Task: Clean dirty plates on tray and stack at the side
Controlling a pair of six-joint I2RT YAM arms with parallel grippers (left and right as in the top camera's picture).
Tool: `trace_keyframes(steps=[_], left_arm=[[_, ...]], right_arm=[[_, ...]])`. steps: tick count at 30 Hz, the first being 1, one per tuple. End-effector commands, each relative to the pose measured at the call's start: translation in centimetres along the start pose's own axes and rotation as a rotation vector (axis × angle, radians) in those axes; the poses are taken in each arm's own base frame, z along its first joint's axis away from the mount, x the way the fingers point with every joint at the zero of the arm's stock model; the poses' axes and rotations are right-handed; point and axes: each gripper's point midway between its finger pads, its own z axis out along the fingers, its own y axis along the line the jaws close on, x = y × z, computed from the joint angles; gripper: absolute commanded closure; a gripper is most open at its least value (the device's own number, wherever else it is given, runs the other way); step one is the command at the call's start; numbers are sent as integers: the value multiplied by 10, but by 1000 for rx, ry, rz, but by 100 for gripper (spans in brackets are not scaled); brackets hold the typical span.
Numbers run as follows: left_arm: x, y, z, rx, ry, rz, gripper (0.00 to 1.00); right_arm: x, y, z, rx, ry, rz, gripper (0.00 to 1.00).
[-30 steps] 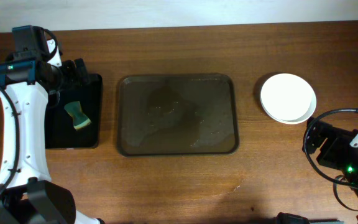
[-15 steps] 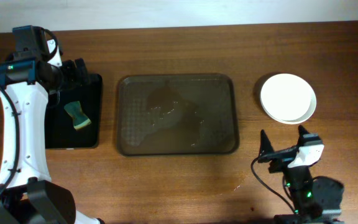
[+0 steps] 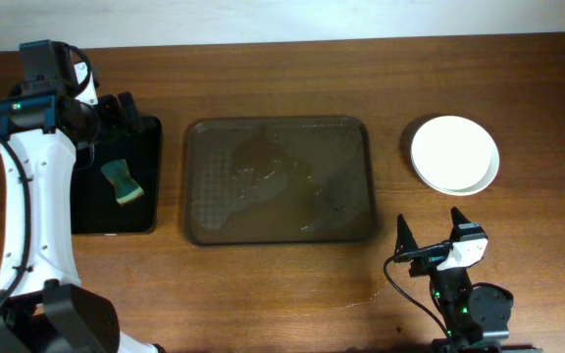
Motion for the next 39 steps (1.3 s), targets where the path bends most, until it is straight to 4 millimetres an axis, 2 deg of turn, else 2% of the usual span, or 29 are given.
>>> trace_keyframes(steps=[1,15,16,19,21,22,27,29,33,36,39], left_arm=[[-3,1,-1,5,-5,-3,1],[-3,6,-3,-25,-14,-2,1],[-3,0,-8,-14,-25,29,1],[-4,-34,-35,31,-129,231,1],[-2,-44,-48,51,-203,253,1],[5,-47,-52,62,-241,262,1],[67,-45,-57,116,-438,284,1],[96,-37,-60,128,-542,282,1],[136,-27,-51,147,-716,277,1],[156,-22,-44,151,-814,287,1],[166,-19,-48,125,-925,357,1]], right_arm=[[3,0,0,0,4,7,2],[3,0,0,0,4,7,2],[3,0,0,0,4,7,2],[3,0,0,0,4,7,2],[3,0,0,0,4,7,2],[3,0,0,0,4,7,2],[3,0,0,0,4,7,2],[3,0,0,0,4,7,2],[3,0,0,0,4,7,2],[3,0,0,0,4,7,1],[3,0,0,0,4,7,2]])
